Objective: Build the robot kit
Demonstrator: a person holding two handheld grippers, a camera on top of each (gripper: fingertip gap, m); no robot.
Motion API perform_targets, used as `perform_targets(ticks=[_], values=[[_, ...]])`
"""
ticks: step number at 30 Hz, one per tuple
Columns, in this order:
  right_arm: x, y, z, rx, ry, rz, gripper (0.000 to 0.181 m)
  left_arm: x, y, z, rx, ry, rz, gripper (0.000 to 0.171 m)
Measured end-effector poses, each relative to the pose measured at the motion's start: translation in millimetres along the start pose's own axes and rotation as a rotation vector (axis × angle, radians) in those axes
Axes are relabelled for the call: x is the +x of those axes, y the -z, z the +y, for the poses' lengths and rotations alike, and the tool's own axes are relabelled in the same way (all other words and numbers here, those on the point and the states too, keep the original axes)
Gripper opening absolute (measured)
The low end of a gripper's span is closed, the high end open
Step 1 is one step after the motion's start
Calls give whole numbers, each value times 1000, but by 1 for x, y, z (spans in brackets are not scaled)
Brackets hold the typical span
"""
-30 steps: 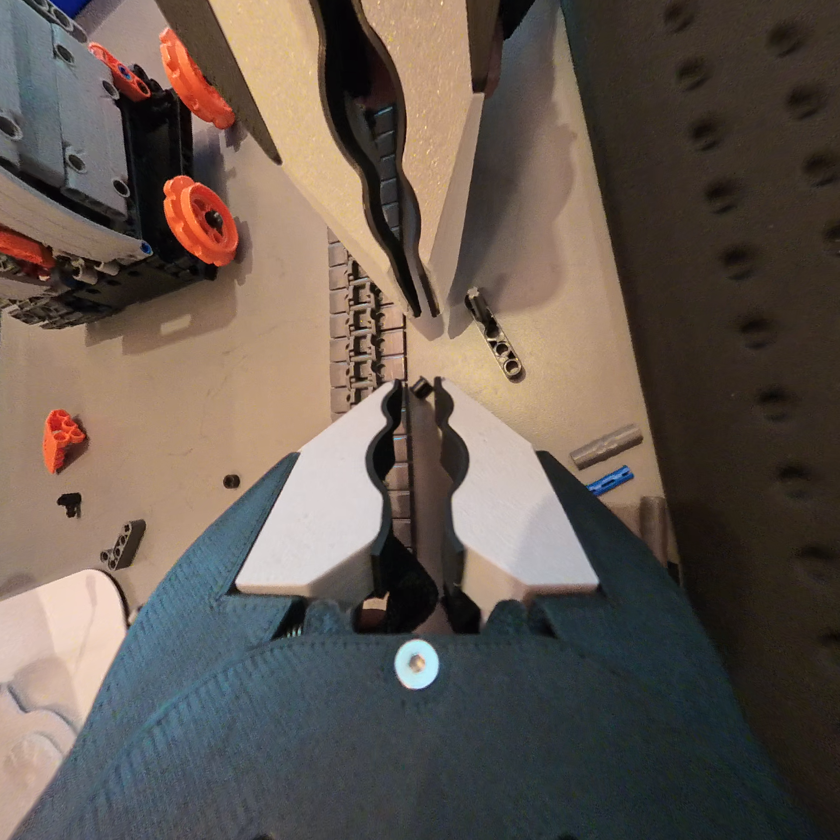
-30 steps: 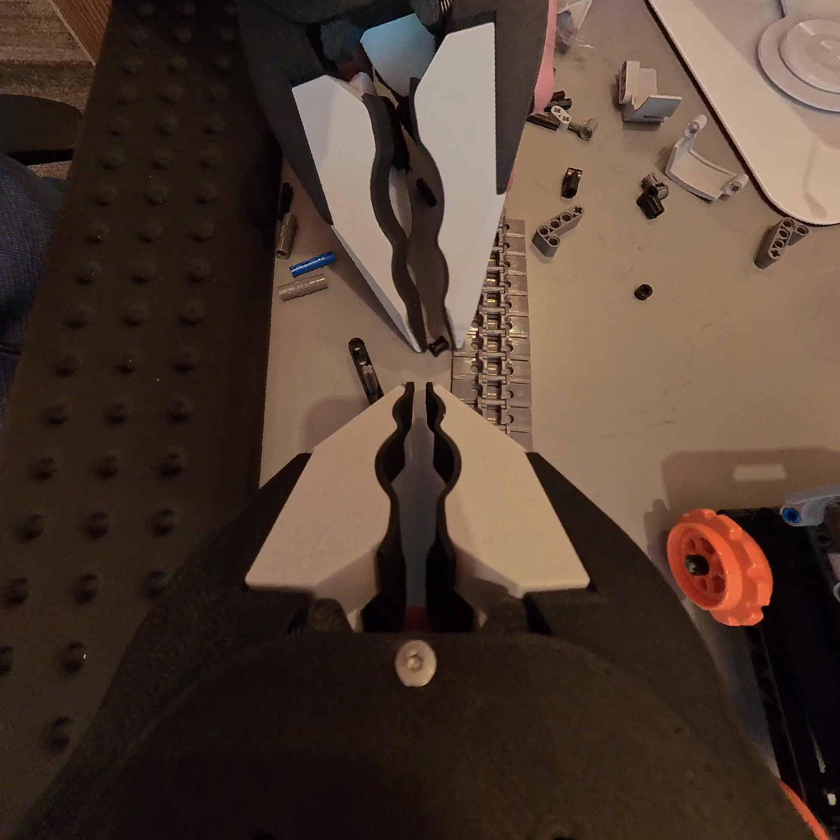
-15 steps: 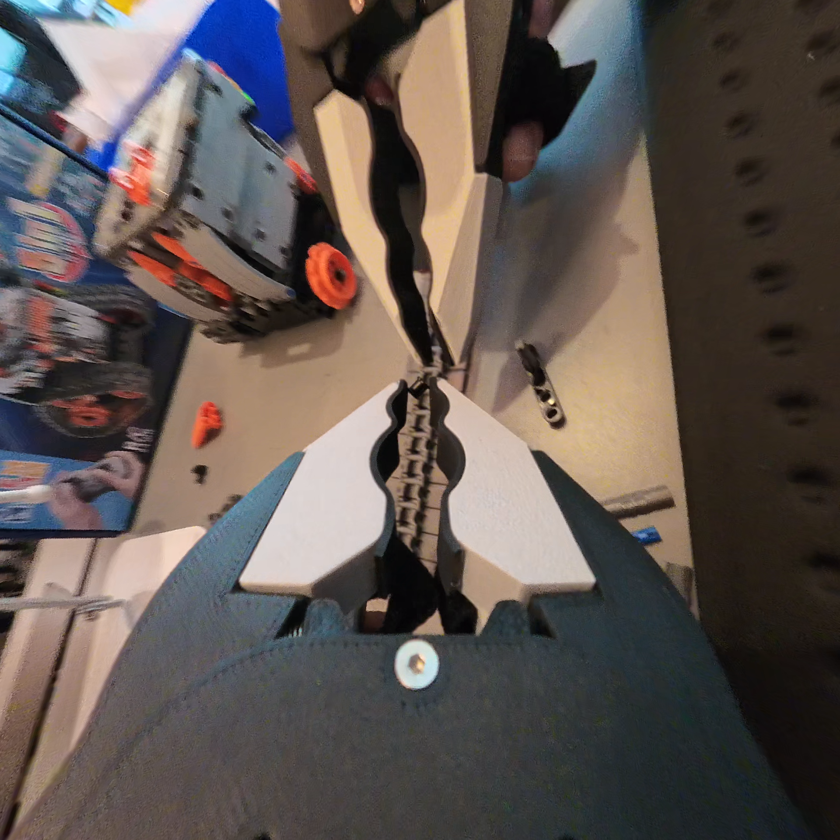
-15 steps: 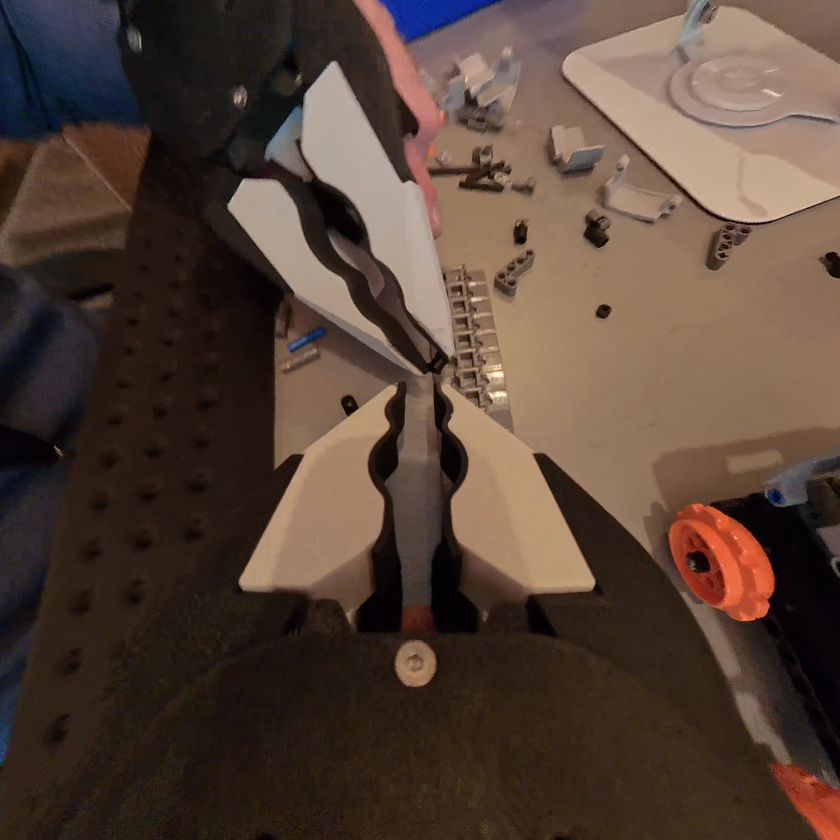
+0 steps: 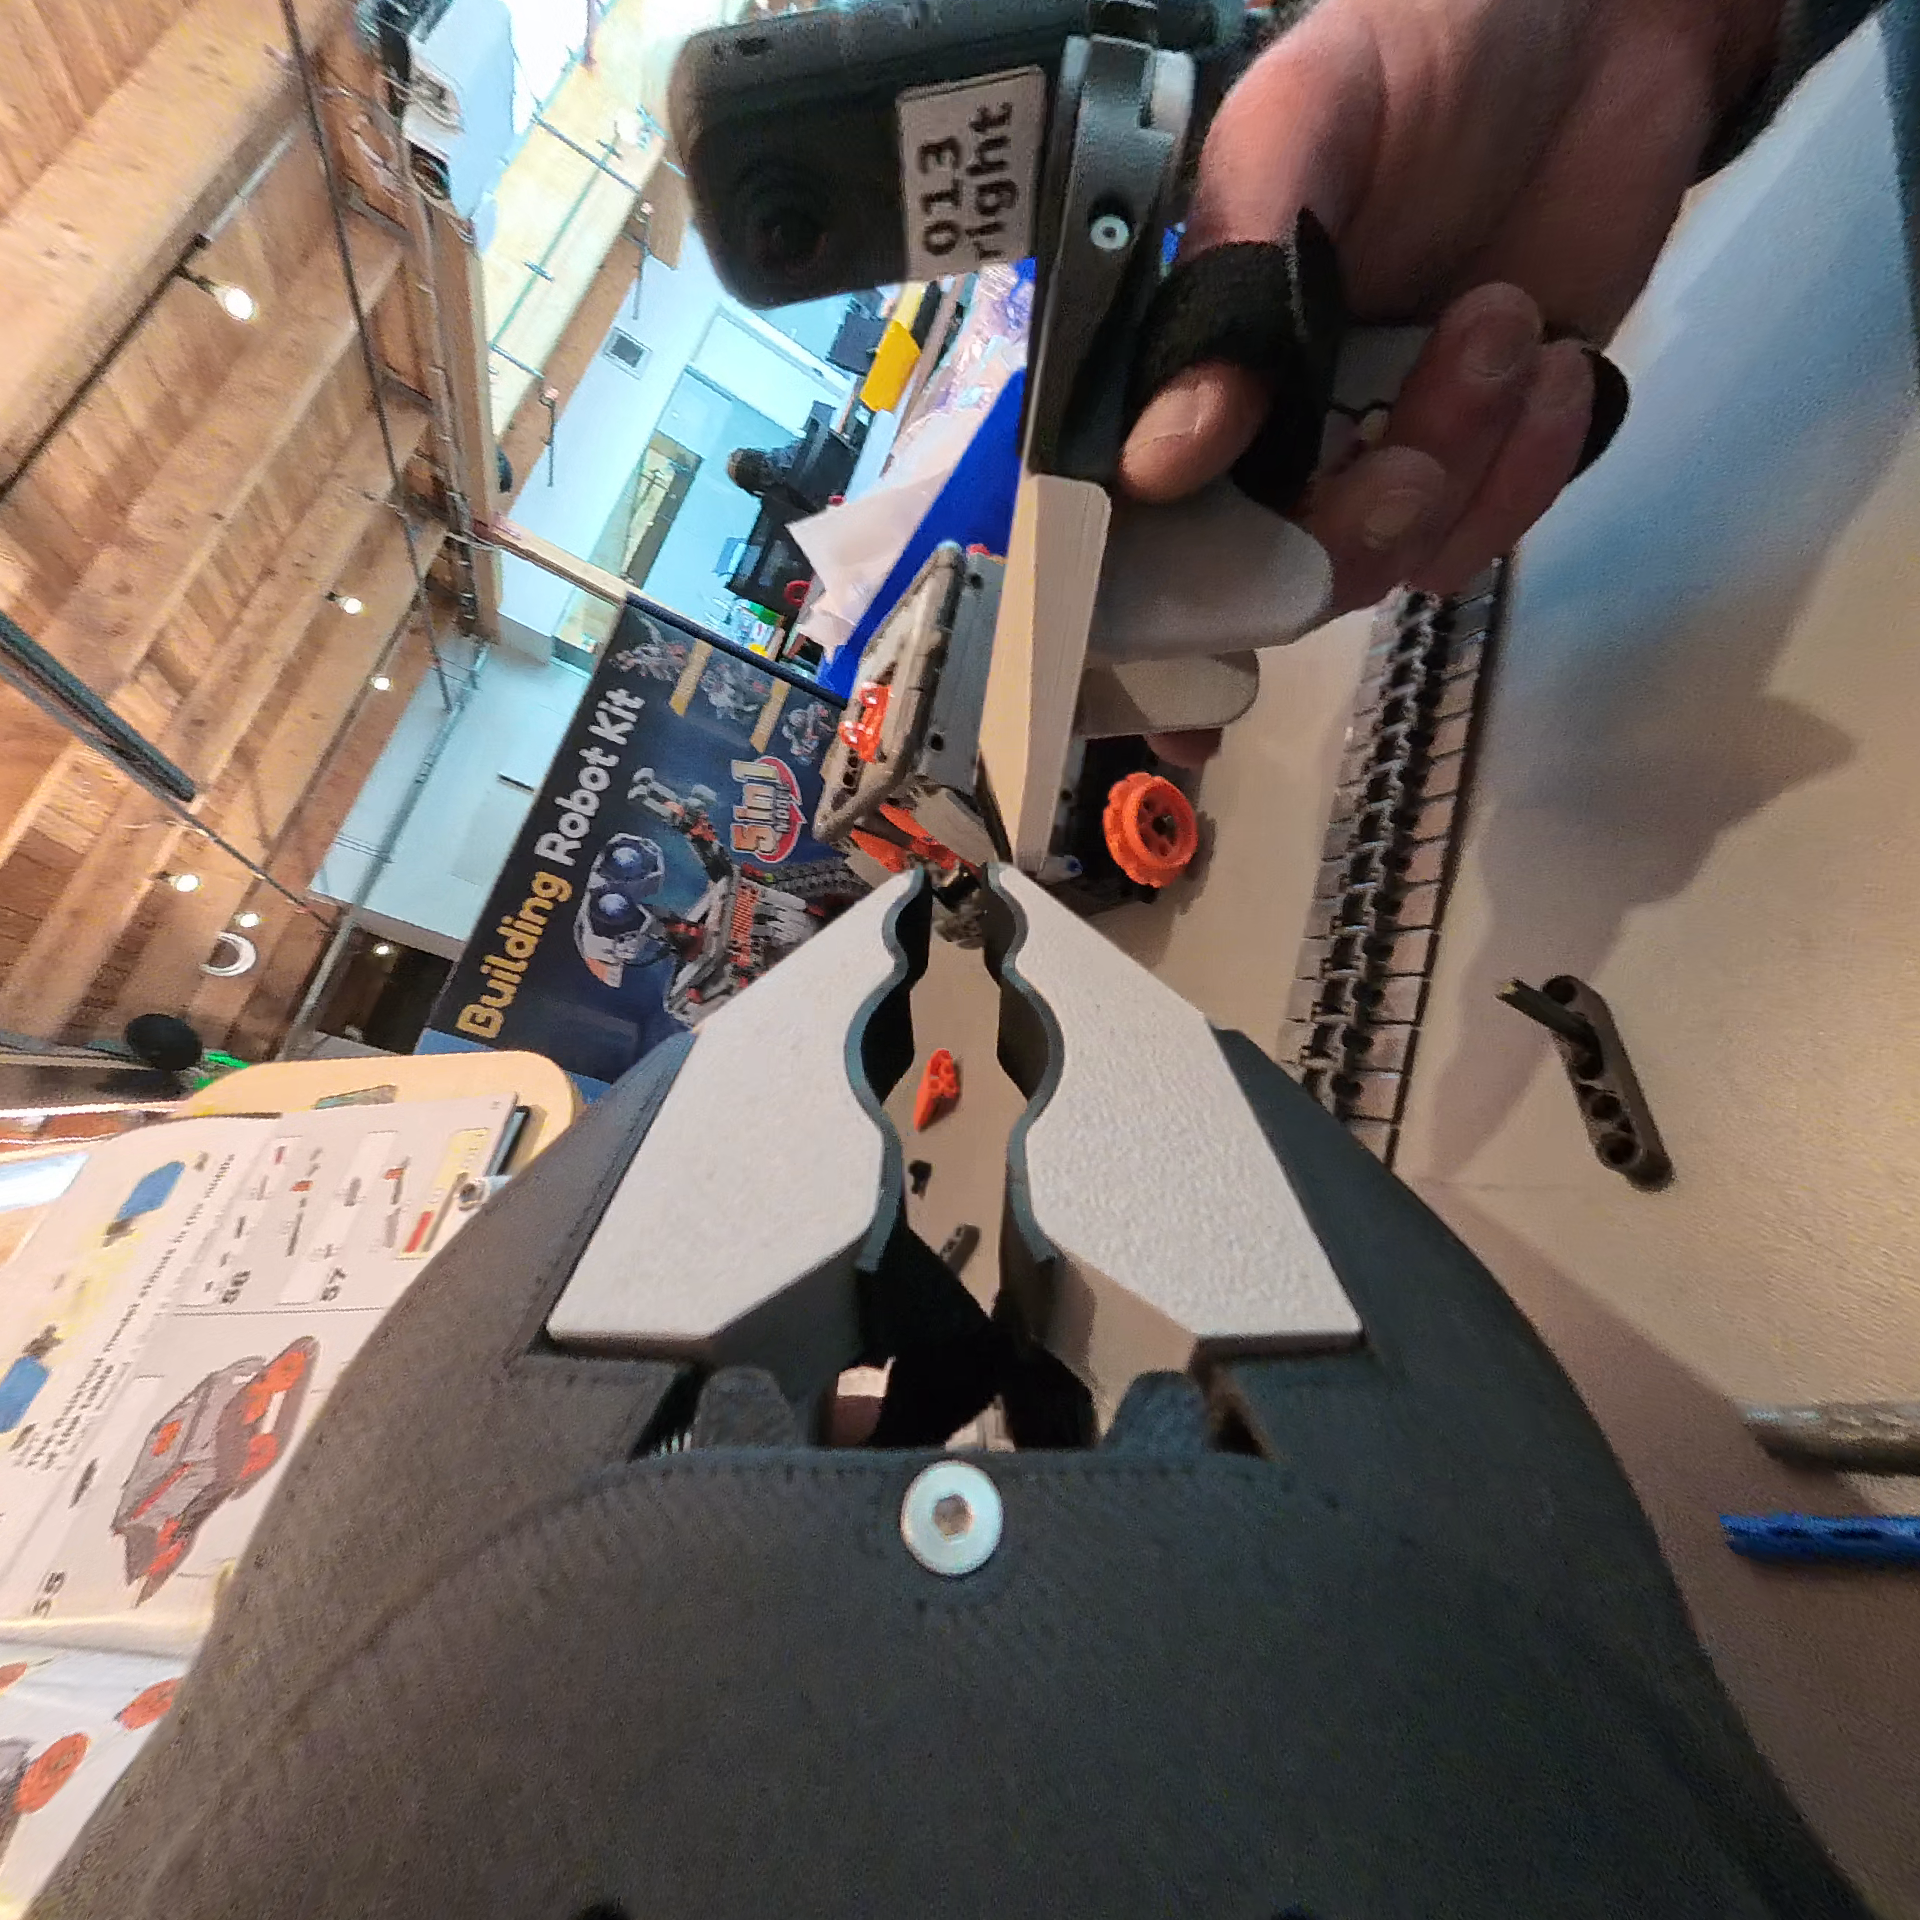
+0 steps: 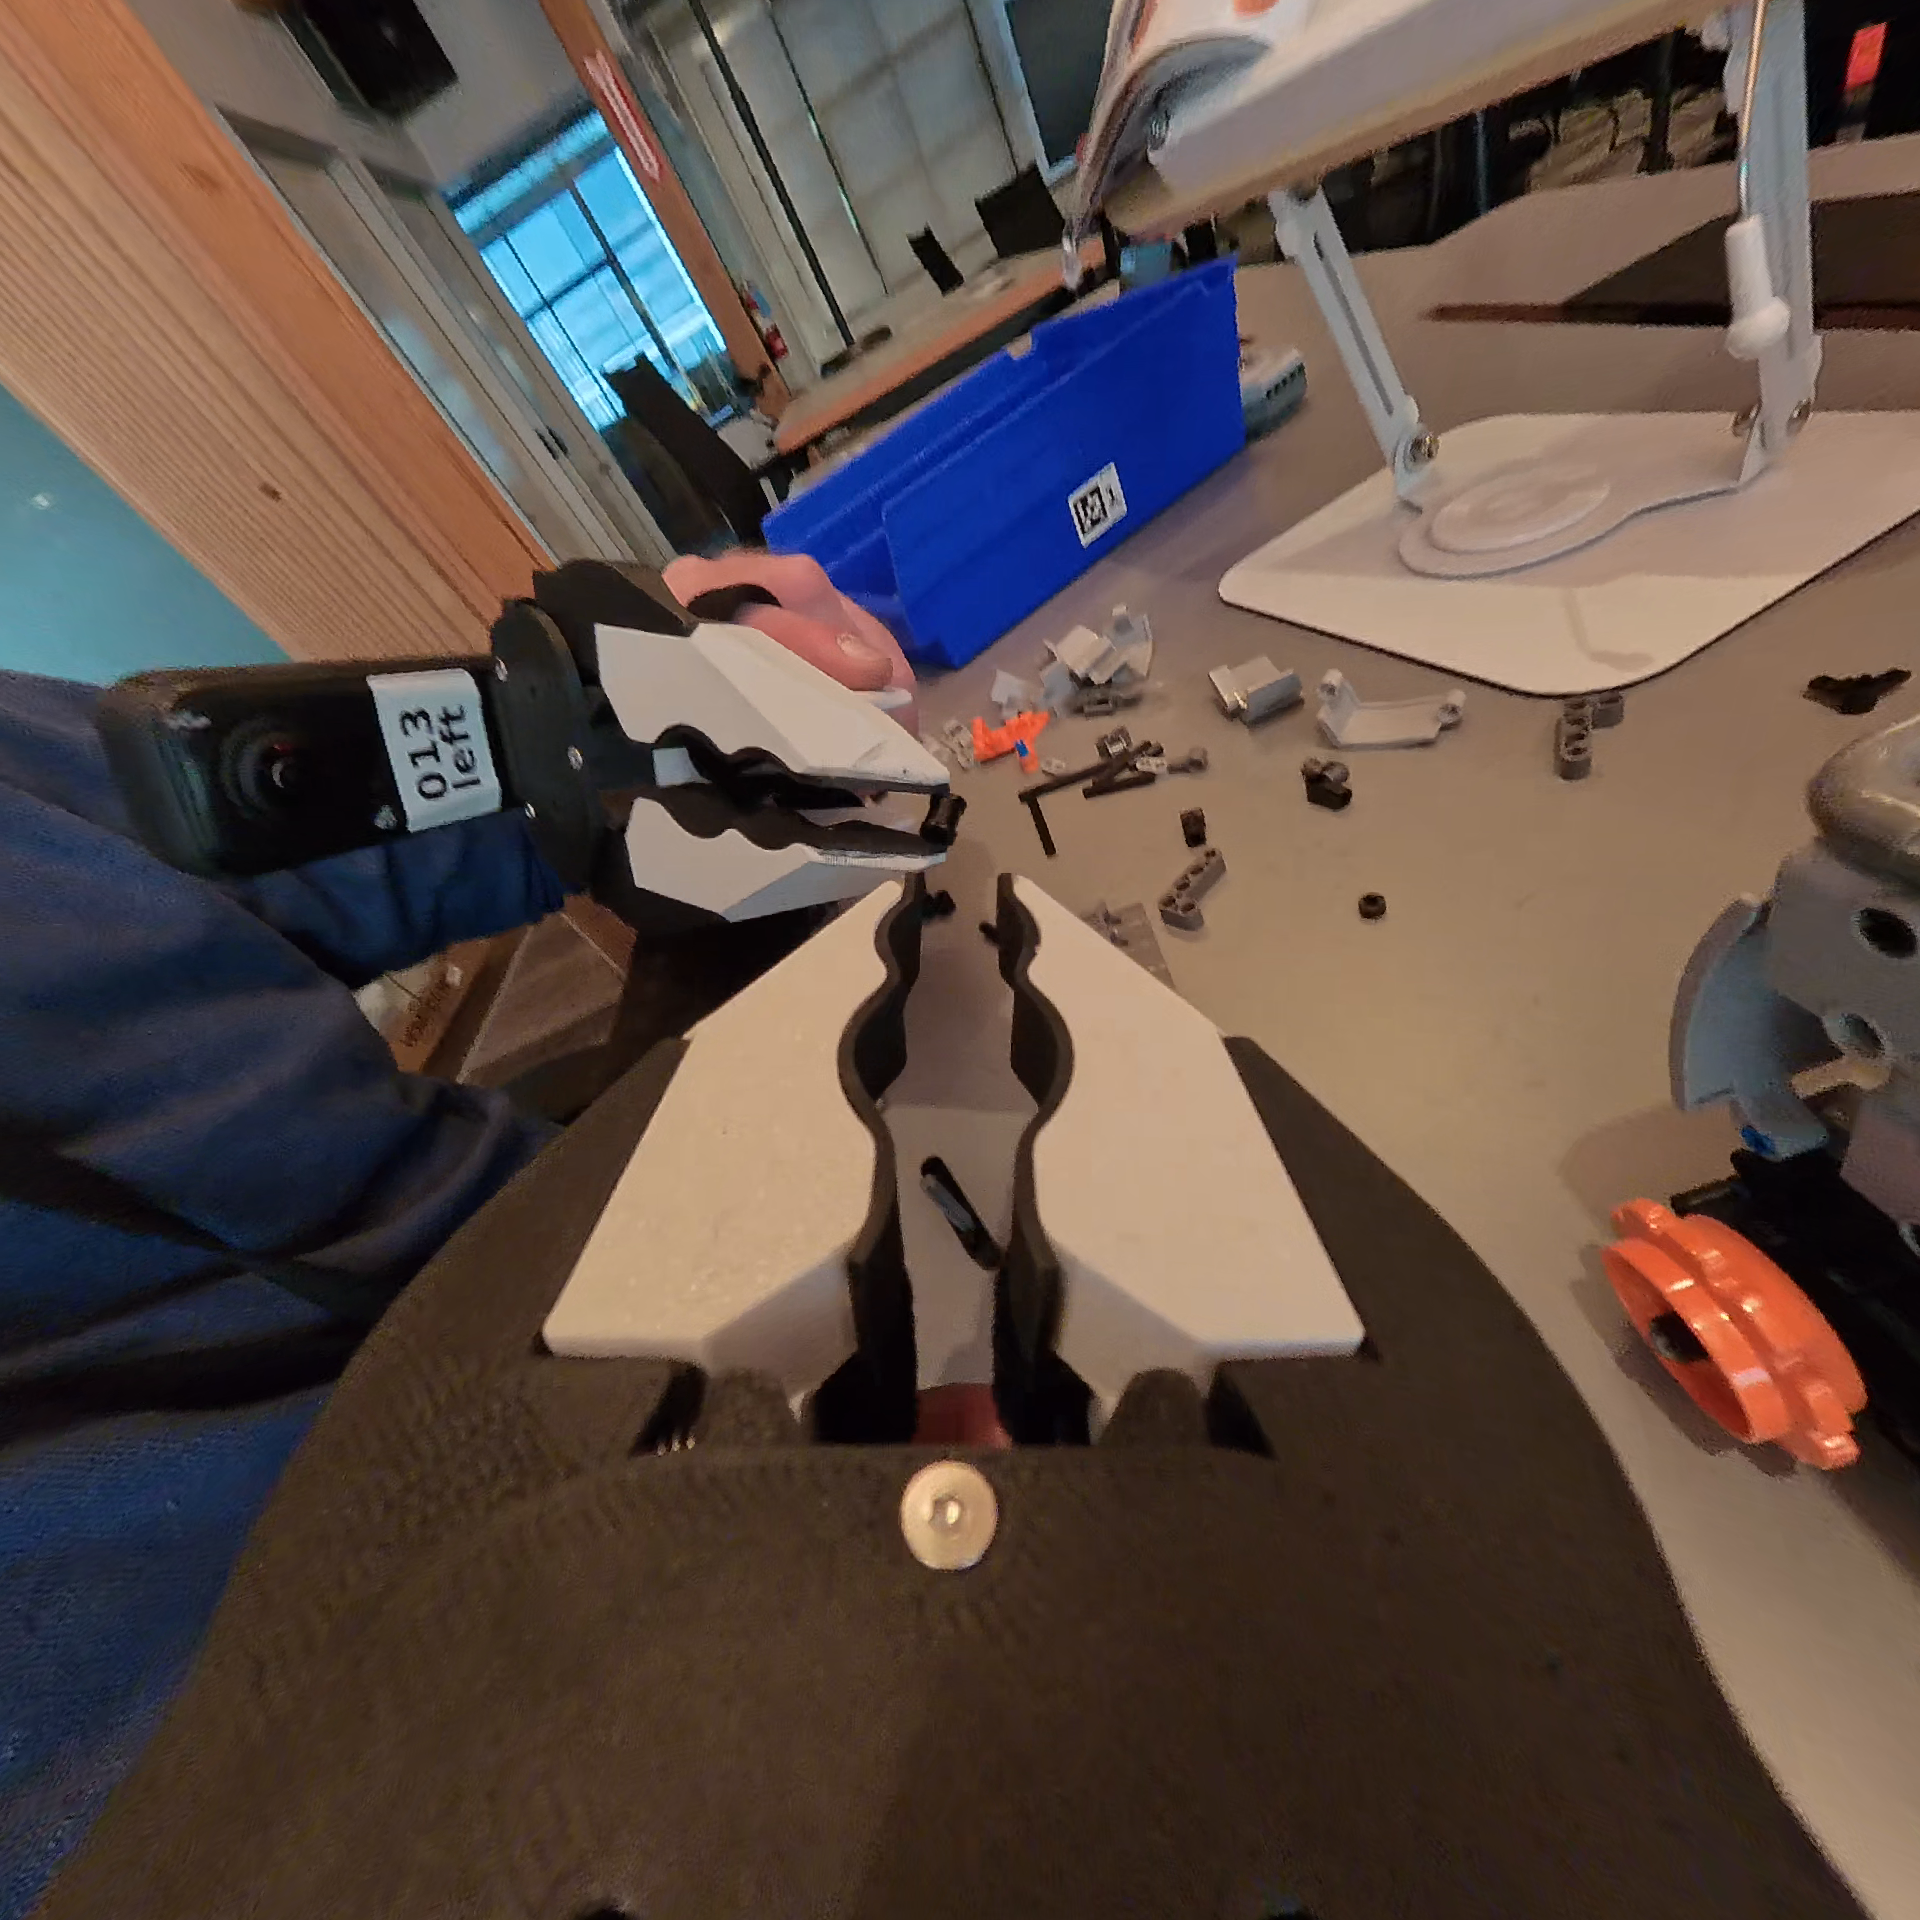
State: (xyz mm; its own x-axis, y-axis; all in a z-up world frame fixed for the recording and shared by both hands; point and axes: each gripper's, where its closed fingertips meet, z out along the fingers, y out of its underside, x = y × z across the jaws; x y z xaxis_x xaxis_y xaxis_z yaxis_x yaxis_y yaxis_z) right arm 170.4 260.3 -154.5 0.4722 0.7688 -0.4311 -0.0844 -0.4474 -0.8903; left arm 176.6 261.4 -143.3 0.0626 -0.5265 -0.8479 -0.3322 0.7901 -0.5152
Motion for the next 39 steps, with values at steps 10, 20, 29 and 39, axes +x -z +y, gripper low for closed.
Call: perform_targets(ticks=[10, 20, 29, 39], values=[[-7, 4, -17, 94, -56, -56, 15, -5, -2, -11, 17, -62, -71, 8], [-16, 9, -12, 4, 84, -58, 3, -4, 3, -18, 64, -89, -23, 23], [-42, 9, 11, -247, 137, -228, 3, 25, 14, -30, 136, -167, 173, 9], [-44, 9, 6, -204, 85, -260, 4, 18, 15, -31, 154, -135, 90, 6]])
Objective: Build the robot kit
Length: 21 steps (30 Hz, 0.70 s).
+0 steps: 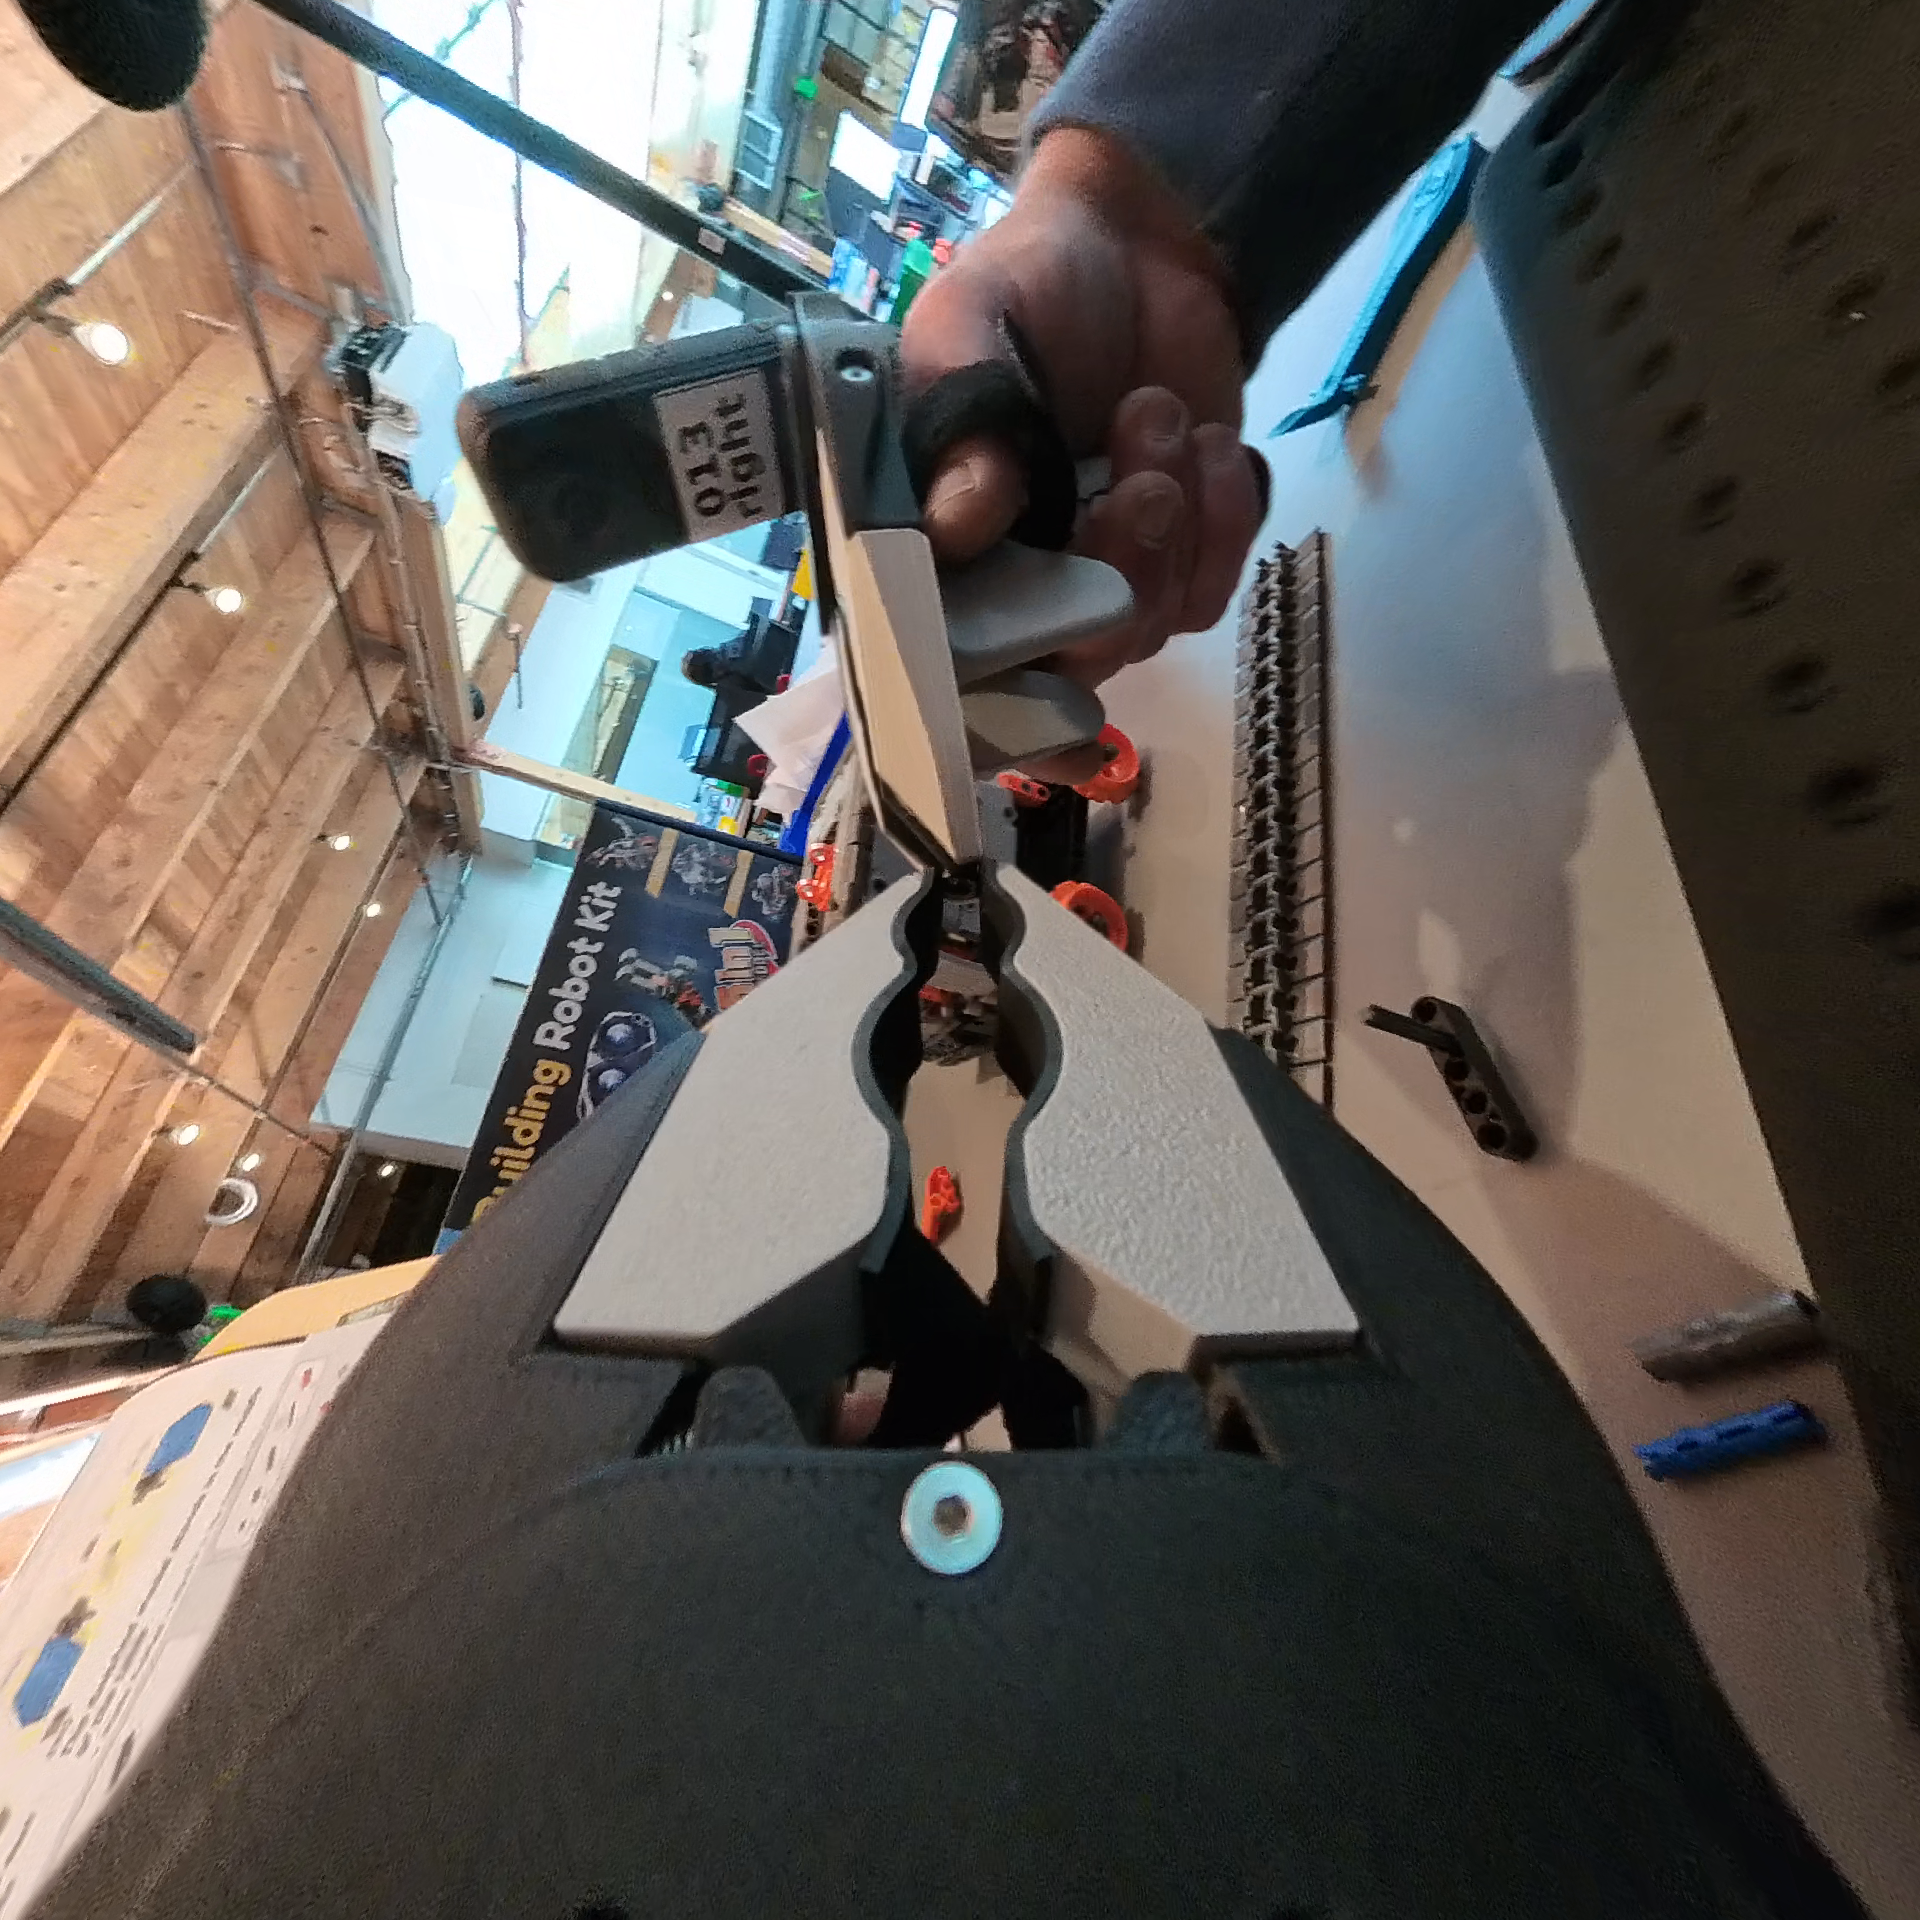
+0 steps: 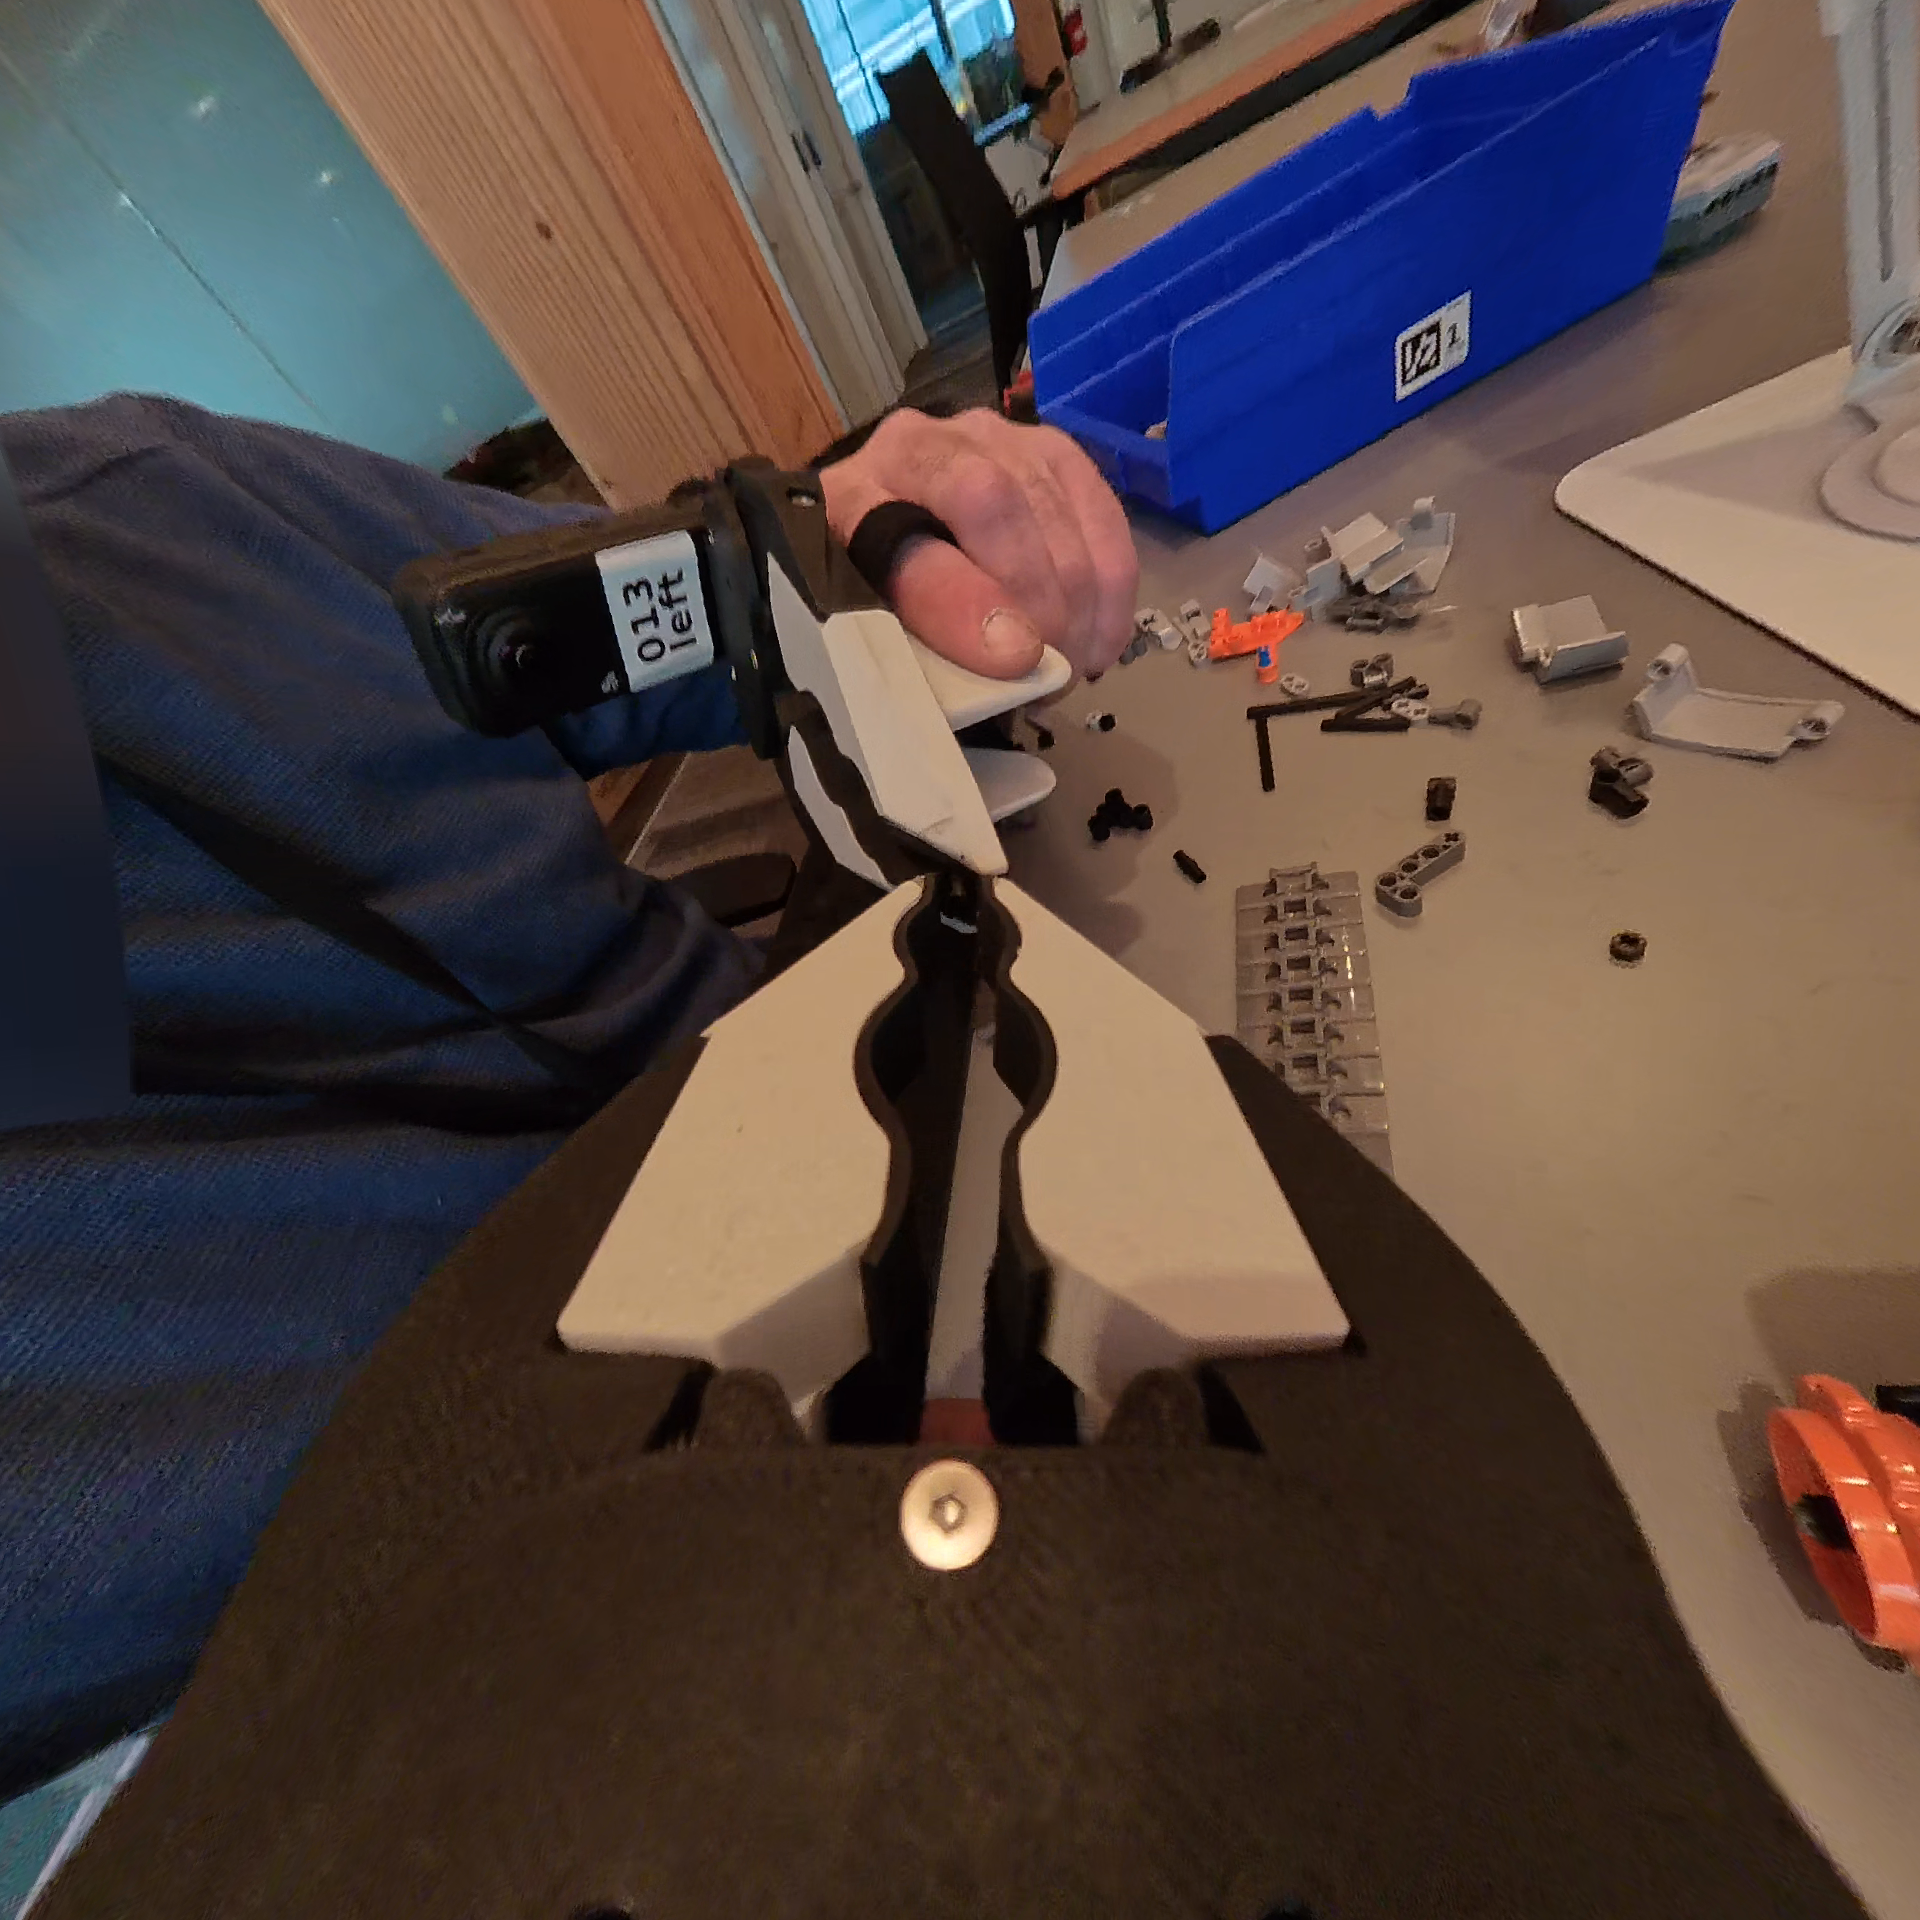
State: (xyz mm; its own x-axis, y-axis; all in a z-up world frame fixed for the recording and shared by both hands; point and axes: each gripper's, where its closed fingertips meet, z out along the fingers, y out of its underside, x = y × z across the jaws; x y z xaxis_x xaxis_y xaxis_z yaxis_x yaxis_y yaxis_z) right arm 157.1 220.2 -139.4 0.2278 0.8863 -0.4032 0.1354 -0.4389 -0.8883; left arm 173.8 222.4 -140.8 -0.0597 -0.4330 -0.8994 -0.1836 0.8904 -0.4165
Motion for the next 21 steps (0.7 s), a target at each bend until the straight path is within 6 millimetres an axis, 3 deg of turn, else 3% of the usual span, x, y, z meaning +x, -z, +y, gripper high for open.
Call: perform_targets(ticks=[8, 14, 17, 21], values=[[0, 5, -24, 200, 9, 50, 4, -24, 1, -1, 1, 65, -159, 5], [-2, 6, -29, 235, 39, 78, 3, -27, 2, -3, 7, 85, -184, 5], [1, 7, -22, 153, 109, 134, 3, -23, 6, 5, -39, 124, -137, 11], [14, 6, 16, -211, 352, 278, 3, 21, 12, 35, -178, 369, 156, 14]])
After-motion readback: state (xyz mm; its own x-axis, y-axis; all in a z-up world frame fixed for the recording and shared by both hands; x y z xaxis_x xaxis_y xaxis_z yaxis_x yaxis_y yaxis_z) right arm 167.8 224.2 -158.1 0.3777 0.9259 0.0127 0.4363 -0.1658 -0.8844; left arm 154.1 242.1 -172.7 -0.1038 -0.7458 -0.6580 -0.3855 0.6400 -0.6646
